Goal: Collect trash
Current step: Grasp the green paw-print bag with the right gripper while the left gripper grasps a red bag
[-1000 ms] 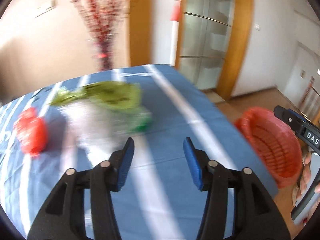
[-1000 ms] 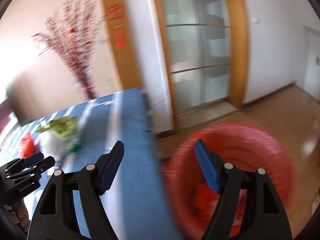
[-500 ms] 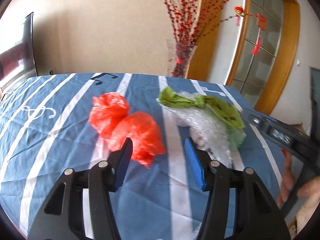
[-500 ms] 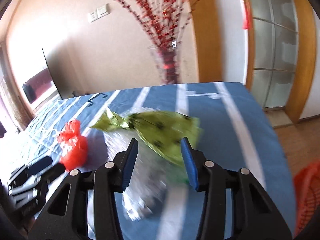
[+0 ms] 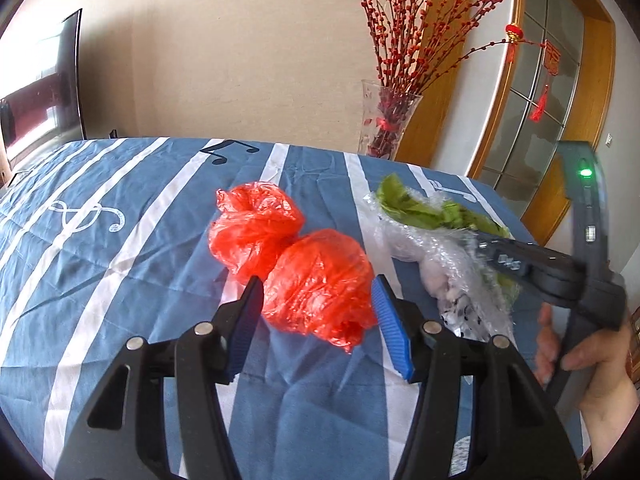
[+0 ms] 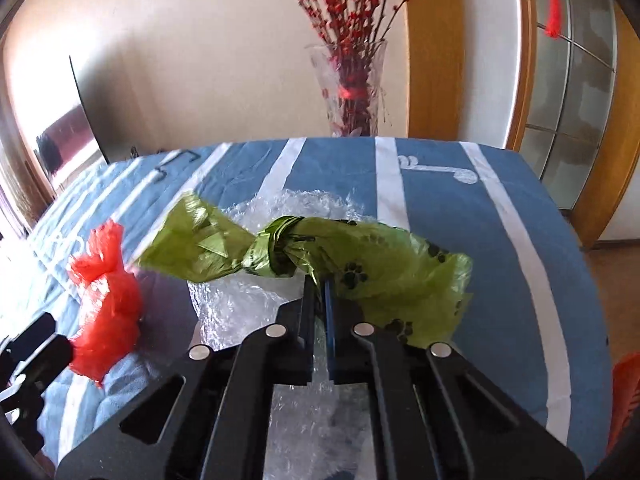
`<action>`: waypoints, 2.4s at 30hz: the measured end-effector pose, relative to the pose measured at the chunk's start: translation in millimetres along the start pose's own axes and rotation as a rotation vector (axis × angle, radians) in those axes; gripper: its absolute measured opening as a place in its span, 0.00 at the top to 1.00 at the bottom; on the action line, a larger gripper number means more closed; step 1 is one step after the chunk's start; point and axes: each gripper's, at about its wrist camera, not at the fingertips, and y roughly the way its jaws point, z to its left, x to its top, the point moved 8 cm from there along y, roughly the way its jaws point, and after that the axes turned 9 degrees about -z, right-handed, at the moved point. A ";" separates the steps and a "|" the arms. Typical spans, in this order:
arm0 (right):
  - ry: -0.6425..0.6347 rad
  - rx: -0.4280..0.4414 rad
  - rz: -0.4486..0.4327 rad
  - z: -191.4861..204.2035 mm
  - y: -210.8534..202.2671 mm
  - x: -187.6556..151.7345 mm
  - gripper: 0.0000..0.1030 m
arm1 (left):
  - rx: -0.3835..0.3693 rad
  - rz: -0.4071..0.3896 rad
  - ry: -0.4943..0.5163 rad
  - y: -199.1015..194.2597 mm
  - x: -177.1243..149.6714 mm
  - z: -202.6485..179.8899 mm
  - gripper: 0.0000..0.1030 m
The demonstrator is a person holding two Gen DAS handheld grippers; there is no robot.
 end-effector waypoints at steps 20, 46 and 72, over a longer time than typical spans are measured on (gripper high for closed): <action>0.096 -0.032 -0.120 -61.4 -72.4 -0.8 0.95 | 0.005 0.042 -0.039 21.6 2.4 -2.6 0.38; 0.079 -0.106 0.099 -102.6 -48.5 -72.7 0.98 | -0.004 0.057 -0.028 20.2 -3.0 -2.4 0.38; 0.110 -0.194 -0.122 -137.3 -130.0 -39.7 0.99 | 0.000 0.145 0.037 51.5 -24.3 -19.9 0.91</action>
